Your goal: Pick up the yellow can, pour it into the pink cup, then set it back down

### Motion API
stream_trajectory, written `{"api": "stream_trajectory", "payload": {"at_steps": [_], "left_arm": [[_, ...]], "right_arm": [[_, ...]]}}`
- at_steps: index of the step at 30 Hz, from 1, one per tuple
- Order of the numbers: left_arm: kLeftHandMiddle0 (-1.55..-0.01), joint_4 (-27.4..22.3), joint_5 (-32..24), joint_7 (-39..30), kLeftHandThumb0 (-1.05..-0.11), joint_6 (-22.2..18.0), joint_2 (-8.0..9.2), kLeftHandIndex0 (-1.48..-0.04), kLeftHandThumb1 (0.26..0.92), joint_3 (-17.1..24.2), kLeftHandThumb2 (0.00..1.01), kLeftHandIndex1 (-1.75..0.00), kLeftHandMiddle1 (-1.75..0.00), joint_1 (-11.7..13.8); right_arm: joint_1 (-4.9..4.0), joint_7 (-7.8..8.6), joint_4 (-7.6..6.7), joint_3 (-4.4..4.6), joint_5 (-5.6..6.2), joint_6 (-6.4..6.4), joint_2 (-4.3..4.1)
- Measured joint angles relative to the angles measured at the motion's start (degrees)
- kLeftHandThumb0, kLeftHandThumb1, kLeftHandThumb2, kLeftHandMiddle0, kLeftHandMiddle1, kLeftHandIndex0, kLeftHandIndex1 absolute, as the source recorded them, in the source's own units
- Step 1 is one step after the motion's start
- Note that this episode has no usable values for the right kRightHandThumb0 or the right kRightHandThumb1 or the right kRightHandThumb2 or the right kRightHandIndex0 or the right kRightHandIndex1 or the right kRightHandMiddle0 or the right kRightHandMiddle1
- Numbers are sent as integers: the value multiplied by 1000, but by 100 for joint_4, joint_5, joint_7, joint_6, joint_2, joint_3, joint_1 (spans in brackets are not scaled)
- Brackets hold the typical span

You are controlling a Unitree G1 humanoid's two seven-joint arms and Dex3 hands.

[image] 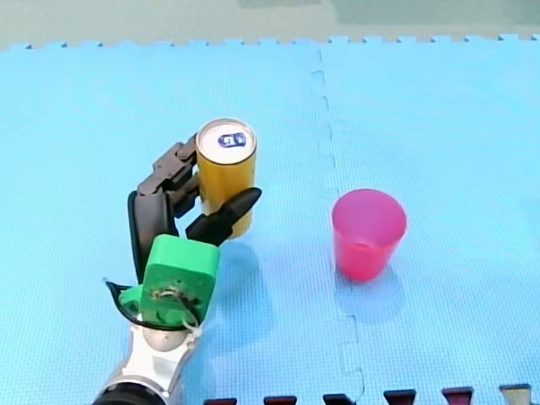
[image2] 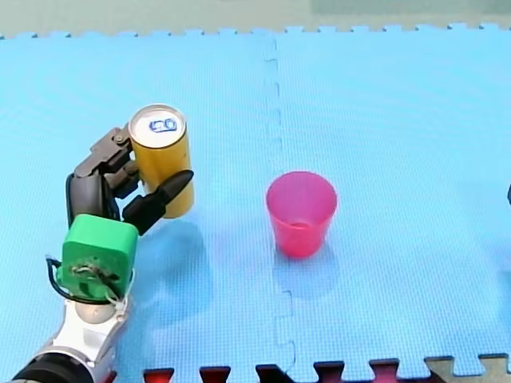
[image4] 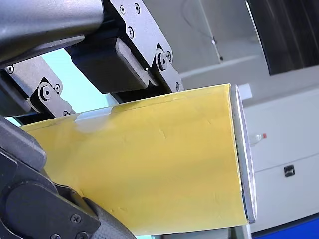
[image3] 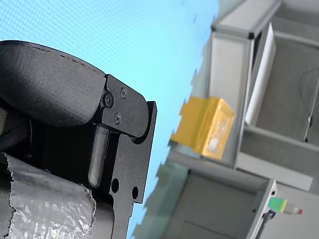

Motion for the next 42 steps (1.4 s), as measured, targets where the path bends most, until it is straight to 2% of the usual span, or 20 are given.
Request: {"api": "stream_trajectory", "payload": {"at_steps": [5, 7, 15, 27, 37, 42], "left_arm": [[-1232, 38, 9, 23, -325, 22, -43, -1103, 857, 3, 0, -2, -6, -44], [-1236, 55, -17, -25, -327, 17, -67, -1103, 857, 14, 0, -1, -6, -50], [-1244, 148, -594, -759, -336, -102, -304, -1116, 862, 320, 1, -5, -7, -51], [-1251, 273, -851, -953, -337, -98, -567, -1118, 861, 570, 0, -2, -5, -73], [-1255, 288, -885, -1037, -334, -98, -654, -1123, 861, 646, 0, -2, -4, -77], [-1254, 291, -696, -770, -333, -71, -638, -1123, 862, 574, 0, -1, -2, -76]], "right_arm": [[-12, -32, -4, 9, -14, 6, -44], [-14, -92, -6, 23, -41, 6, -65], [-15, -282, -28, 104, -163, -3, -132], [-20, -326, -35, 131, -180, -2, -206], [-17, -442, -59, 180, -222, -10, -227], [-4, -496, -89, 201, -232, -43, -243]]}}
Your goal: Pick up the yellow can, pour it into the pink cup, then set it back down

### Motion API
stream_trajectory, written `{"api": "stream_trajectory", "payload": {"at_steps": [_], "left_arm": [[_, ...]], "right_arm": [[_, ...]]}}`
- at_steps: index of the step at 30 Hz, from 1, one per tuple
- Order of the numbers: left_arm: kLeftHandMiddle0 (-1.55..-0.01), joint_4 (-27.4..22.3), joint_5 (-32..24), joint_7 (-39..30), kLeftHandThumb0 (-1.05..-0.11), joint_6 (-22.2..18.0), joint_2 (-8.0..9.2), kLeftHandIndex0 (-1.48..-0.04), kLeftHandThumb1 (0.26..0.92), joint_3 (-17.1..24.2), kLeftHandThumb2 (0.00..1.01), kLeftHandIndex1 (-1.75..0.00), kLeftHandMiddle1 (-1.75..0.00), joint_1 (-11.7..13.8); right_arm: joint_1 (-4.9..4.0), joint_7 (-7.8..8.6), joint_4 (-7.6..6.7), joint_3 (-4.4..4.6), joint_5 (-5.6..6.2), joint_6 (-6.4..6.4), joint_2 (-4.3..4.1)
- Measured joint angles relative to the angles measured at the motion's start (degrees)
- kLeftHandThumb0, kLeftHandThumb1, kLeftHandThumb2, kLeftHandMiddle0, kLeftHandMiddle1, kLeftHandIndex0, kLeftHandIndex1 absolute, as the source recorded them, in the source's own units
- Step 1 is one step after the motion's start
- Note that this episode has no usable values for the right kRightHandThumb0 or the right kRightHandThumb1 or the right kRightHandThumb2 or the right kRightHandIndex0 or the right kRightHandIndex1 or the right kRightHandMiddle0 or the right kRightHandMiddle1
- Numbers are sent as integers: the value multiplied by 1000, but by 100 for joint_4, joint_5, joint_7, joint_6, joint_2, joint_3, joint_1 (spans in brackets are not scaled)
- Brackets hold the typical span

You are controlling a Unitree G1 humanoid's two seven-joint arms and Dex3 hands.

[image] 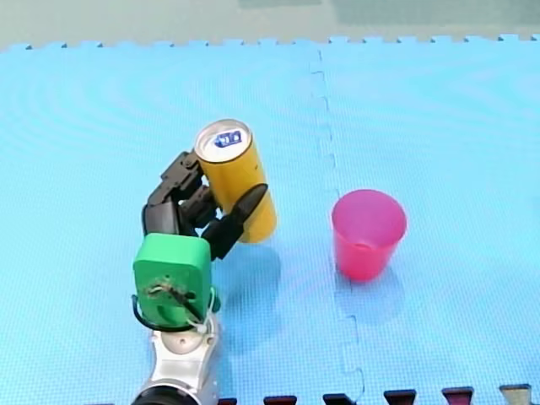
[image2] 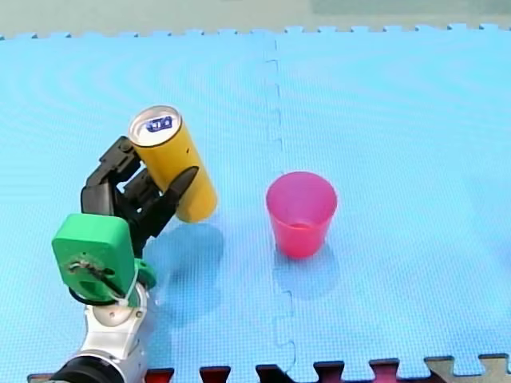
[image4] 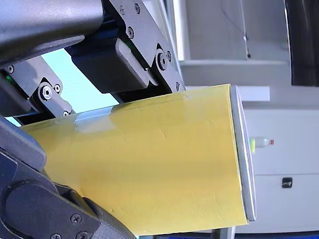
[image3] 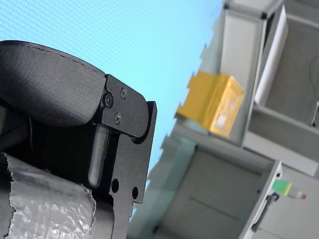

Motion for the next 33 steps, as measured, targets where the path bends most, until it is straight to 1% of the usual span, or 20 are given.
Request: {"api": "stream_trajectory", "payload": {"at_steps": [3, 9, 15, 21, 24, 33], "left_arm": [[-1251, 0, 136, 178, -334, 26, 57, -1123, 864, -65, 1, 0, 0, 2], [-1239, 2, 396, 409, -330, 17, 250, -1108, 866, -180, 1, 0, 0, 73], [-1239, 2, 479, 647, -330, 14, 319, -1122, 865, -209, 0, -6, -1, 116], [-1243, 16, 848, 1279, -337, 117, 420, -1129, 866, -394, 0, -6, -2, 127], [-1244, 24, 855, 1329, -341, 118, 433, -1131, 866, -413, 0, -5, -2, 134], [-1244, 50, 625, 1082, -345, 105, 391, -1134, 865, -317, 0, -2, -1, 139]], "right_arm": [[5, -17, -7, 14, -2, -3, -1], [7, -73, -13, 43, -13, -3, -3], [7, -100, -14, 55, -16, -1, -5], [3, -106, -13, 56, -15, 32, -5], [-4, -112, -13, 56, -15, 46, -5], [-49, -122, 15, 54, -15, 90, -18]]}}
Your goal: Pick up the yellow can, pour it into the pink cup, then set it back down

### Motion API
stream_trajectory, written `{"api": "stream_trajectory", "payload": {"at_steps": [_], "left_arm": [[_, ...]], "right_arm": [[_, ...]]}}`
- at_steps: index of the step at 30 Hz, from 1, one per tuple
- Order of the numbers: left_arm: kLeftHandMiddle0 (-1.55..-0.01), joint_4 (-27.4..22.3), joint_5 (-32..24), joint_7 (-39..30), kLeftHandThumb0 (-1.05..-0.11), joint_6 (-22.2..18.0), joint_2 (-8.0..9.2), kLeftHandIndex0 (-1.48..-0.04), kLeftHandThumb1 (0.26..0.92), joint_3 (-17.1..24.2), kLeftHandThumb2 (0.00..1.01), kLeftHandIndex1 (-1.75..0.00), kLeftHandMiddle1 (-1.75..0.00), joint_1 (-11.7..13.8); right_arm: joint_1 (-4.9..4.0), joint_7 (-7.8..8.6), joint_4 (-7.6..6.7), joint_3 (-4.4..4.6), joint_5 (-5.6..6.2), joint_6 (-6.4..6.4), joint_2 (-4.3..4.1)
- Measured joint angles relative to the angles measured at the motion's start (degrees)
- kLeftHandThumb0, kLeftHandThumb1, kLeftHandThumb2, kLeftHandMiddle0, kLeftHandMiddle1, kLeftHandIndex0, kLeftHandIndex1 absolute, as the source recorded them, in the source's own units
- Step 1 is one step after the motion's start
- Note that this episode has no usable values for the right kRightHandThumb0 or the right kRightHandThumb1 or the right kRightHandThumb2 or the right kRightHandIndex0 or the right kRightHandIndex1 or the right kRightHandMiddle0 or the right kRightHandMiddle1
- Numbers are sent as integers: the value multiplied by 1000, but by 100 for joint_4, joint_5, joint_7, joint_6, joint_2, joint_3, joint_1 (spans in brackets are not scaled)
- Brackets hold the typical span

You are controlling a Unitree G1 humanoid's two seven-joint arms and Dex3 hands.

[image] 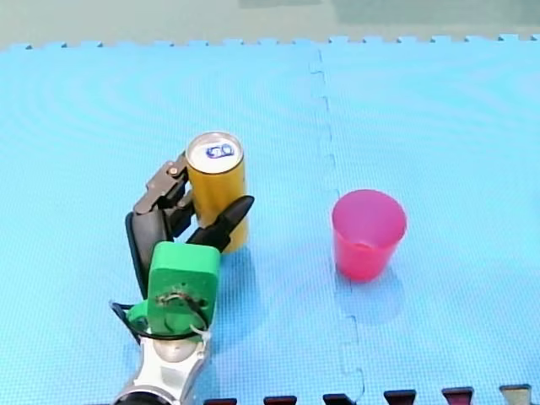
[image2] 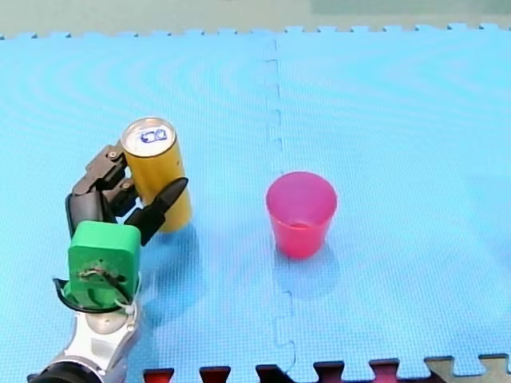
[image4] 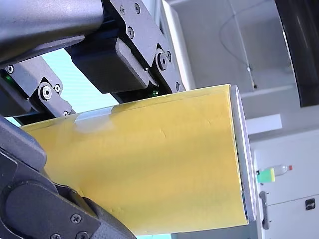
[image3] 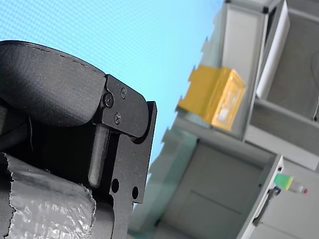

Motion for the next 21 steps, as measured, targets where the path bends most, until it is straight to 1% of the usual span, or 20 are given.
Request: {"api": "stream_trajectory", "payload": {"at_steps": [5, 9, 17, 21], "left_arm": [[-1245, 13, -435, -391, -345, -88, -82, -1134, 865, 268, 0, -2, -1, 0], [-1246, 40, -630, -539, -342, -90, -83, -1138, 863, 431, 0, -3, -1, -1], [-1248, 76, -667, -601, -337, -89, -71, -1142, 858, 515, 0, -2, -1, -8], [-1250, 88, -561, -436, -340, -89, -64, -1143, 855, 485, 0, -2, -2, -8]], "right_arm": [[-34, 30, 20, -16, 6, 40, -56], [-53, 82, 31, -36, 19, 73, -100], [-85, 139, 44, -75, 32, 106, -154], [-94, 166, 50, -84, 32, 117, -170]]}}
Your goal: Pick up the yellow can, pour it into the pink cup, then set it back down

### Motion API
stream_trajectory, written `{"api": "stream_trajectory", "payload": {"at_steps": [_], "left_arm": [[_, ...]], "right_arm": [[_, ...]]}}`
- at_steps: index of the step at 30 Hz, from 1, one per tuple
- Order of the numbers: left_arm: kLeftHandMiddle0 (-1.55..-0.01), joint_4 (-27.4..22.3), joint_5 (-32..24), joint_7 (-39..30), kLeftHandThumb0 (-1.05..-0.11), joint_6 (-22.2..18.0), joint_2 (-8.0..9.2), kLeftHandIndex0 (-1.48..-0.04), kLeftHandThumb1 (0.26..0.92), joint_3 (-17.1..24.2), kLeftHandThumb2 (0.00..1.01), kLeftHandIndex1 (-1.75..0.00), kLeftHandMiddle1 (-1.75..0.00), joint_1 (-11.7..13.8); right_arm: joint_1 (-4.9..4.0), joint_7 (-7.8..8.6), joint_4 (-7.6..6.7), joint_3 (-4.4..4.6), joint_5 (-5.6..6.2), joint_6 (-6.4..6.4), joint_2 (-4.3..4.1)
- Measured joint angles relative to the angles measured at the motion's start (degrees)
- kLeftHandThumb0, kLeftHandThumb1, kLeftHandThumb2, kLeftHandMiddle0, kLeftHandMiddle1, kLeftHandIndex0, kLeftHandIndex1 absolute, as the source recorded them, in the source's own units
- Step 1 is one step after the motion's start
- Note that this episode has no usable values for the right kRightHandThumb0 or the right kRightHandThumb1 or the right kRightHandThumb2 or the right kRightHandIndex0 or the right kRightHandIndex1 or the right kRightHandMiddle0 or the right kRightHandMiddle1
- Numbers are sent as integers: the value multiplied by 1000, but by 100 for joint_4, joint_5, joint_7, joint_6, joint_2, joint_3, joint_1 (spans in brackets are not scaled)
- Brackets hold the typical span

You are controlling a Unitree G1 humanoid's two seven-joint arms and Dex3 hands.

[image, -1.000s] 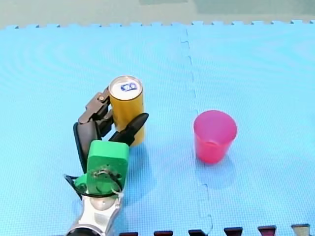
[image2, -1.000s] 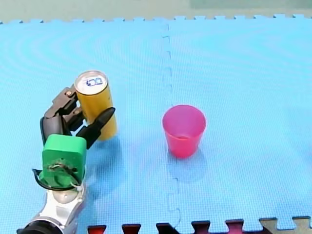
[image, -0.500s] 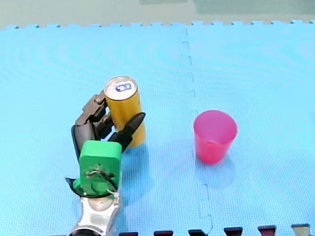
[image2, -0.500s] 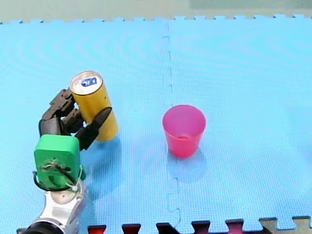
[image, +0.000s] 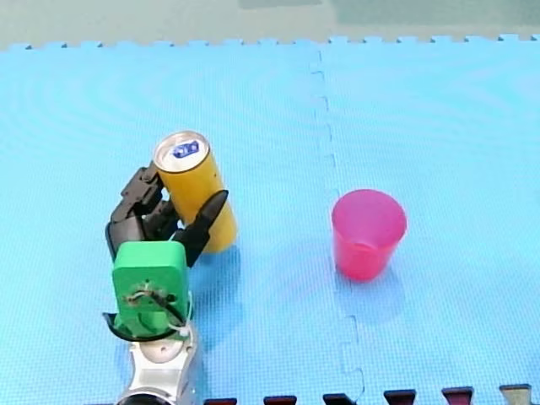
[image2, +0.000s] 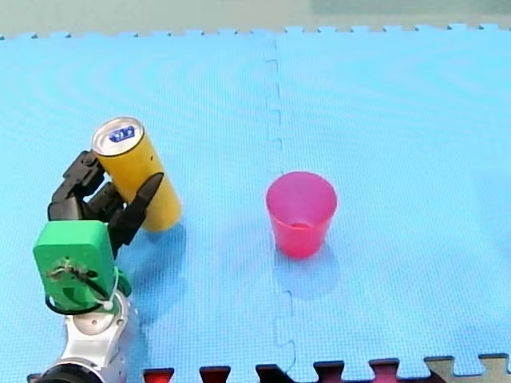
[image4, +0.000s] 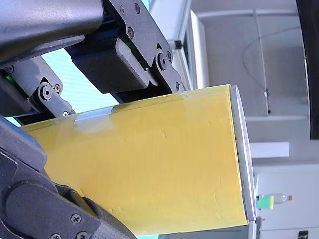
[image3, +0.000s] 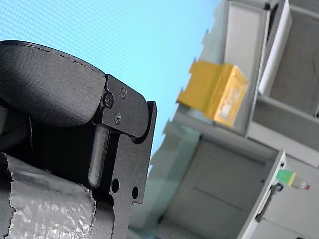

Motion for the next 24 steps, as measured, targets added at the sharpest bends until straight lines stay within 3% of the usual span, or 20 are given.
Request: {"api": "stream_trajectory", "payload": {"at_steps": [12, 24], "left_arm": [[-1262, 66, 481, 647, -358, 80, -1, -1150, 855, -265, 0, -3, -5, 8], [-1268, 121, 766, 1021, -363, 299, -56, -1151, 856, -487, 0, -1, -4, 35]], "right_arm": [[-7, -1, 6, -15, -1, 7, -28], [-6, 60, 5, -88, 55, 10, -28]]}}
